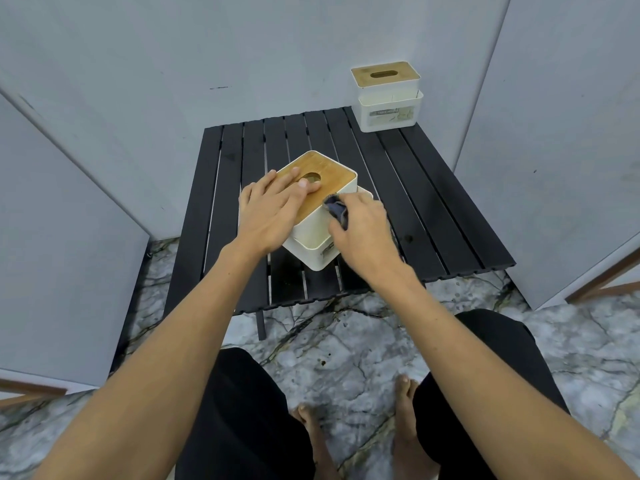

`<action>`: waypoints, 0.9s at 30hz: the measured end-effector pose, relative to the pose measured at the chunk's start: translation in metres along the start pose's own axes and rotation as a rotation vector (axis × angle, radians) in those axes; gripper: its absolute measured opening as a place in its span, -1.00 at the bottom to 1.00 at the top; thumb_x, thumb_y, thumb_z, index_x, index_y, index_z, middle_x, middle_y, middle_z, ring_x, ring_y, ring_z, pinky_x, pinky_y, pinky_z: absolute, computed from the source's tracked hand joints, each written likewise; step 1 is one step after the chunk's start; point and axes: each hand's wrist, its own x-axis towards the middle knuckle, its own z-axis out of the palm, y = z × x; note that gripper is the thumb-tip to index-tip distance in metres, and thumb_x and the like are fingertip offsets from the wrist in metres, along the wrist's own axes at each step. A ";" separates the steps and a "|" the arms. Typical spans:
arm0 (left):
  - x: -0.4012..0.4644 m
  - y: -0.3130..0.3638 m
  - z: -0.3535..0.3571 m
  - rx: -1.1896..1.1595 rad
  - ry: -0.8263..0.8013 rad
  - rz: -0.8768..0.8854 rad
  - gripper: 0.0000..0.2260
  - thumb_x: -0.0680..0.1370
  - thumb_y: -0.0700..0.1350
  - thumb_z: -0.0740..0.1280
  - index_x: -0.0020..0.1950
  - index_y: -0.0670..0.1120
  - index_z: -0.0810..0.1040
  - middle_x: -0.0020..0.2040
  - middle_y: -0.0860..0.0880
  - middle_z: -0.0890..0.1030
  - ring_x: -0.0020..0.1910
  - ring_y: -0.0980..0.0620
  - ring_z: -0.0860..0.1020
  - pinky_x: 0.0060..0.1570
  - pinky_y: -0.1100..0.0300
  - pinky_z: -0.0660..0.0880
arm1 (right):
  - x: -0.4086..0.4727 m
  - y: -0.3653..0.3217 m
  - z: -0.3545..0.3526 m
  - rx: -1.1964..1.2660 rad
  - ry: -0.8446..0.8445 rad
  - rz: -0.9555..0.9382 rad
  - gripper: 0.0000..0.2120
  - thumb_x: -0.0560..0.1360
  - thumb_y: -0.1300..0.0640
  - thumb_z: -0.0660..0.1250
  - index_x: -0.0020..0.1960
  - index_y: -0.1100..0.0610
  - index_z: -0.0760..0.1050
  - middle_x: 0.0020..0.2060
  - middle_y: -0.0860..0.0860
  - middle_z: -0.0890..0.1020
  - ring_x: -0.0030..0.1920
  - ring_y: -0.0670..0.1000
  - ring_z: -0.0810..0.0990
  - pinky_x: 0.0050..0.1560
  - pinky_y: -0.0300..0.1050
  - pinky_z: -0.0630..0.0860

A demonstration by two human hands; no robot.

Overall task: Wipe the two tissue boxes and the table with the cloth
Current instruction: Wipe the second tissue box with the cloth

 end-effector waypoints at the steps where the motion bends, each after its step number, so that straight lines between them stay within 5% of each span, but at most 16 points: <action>1: 0.000 0.000 0.000 0.003 0.003 -0.004 -0.48 0.60 0.33 -0.23 0.33 0.50 0.44 0.56 0.29 0.25 0.56 0.17 0.07 0.52 0.02 -0.13 | -0.004 -0.005 0.003 -0.026 0.011 -0.022 -0.76 0.53 0.21 0.29 0.18 0.21 0.54 0.13 0.11 0.56 0.11 0.16 0.43 0.08 -0.15 0.30; 5: 0.000 -0.001 0.001 0.019 0.003 0.004 -0.50 0.64 0.29 -0.22 0.34 0.48 0.44 0.57 0.28 0.24 0.57 0.16 0.06 0.52 0.02 -0.13 | -0.014 -0.007 0.000 -0.089 -0.030 -0.170 -0.77 0.50 0.31 0.30 0.12 0.25 0.61 0.16 0.13 0.59 0.14 0.21 0.45 0.17 -0.05 0.40; 8: 0.001 -0.001 0.000 0.013 -0.002 0.008 -0.52 0.64 0.29 -0.20 0.34 0.47 0.44 0.56 0.28 0.25 0.56 0.17 0.06 0.52 0.02 -0.14 | -0.006 0.012 -0.019 -0.046 -0.096 -0.137 -0.70 0.51 0.26 0.31 0.22 0.13 0.61 0.19 0.04 0.62 0.17 0.13 0.49 0.18 -0.25 0.29; 18: 0.000 -0.001 0.000 0.022 0.011 0.014 -0.55 0.67 0.25 -0.16 0.35 0.46 0.45 0.56 0.28 0.26 0.57 0.16 0.07 0.52 0.01 -0.12 | -0.005 0.019 -0.021 -0.006 -0.112 -0.228 -0.73 0.49 0.26 0.36 0.18 0.17 0.62 0.14 0.05 0.64 0.15 0.12 0.54 0.23 -0.08 0.43; 22: -0.001 0.000 0.000 0.026 0.005 0.023 -0.53 0.64 0.29 -0.18 0.34 0.48 0.44 0.56 0.28 0.26 0.57 0.16 0.07 0.52 0.00 -0.12 | -0.002 0.027 -0.034 0.018 -0.121 -0.162 -0.76 0.50 0.21 0.36 0.16 0.12 0.61 0.05 0.02 0.66 0.06 0.08 0.53 0.14 -0.09 0.43; 27: -0.001 -0.001 0.001 0.044 0.021 0.031 -0.52 0.64 0.30 -0.19 0.35 0.46 0.44 0.56 0.29 0.26 0.57 0.15 0.07 0.53 -0.02 -0.11 | 0.007 0.013 -0.019 -0.061 -0.091 -0.115 -0.79 0.52 0.20 0.28 0.11 0.15 0.60 0.02 0.05 0.62 0.04 0.06 0.46 -0.07 -0.30 0.19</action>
